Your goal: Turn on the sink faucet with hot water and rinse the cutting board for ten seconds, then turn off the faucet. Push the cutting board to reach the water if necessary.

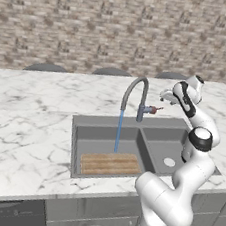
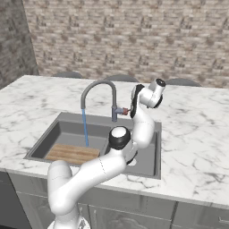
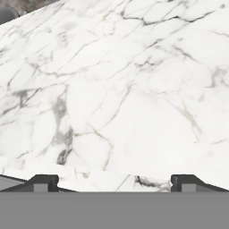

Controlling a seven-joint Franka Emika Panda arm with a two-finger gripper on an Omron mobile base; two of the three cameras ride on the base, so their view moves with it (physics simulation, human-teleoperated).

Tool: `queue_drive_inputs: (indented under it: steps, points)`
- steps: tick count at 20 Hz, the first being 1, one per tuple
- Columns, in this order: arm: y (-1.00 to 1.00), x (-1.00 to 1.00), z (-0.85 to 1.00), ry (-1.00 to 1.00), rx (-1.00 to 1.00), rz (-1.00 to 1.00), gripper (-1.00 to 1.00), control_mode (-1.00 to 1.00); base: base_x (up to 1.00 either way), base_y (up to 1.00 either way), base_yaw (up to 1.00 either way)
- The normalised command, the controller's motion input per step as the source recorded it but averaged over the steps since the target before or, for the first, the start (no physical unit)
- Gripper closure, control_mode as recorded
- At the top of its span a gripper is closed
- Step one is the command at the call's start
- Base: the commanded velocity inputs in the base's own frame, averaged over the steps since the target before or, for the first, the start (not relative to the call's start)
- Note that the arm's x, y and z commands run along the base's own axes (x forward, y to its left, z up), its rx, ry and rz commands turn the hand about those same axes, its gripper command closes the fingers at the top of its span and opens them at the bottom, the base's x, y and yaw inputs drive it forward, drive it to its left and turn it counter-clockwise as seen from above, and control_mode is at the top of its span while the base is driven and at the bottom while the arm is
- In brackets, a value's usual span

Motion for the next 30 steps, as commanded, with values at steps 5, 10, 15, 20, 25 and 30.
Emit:
queue_drive_inputs:
  steps: [5, 10, 15, 20, 25, 30]
  points:
    - [0.00, 0.00, 0.00, 0.00, 0.00, 0.00, -1.00, -1.00, 0.00, 0.00, 0.00]
    - [0.00, 0.00, 0.00, 0.00, 0.00, 0.00, -1.00, -1.00, 0.00, 0.00, 0.00]
    - [0.00, -0.08, 0.00, 0.00, 0.00, 0.00, -1.00, -1.00, 0.00, 0.00, 0.00]
    - [0.00, -0.13, -0.05, 0.00, 0.00, 0.00, -1.00, -1.00, 0.00, 0.00, 0.00]
    - [0.00, -0.18, -0.09, 0.00, 0.00, 0.00, -1.00, -1.00, 0.00, 0.00, 0.00]
    - [0.00, -0.14, -0.12, 0.00, 0.00, 0.00, -1.00, -1.00, 0.00, 0.00, 0.00]
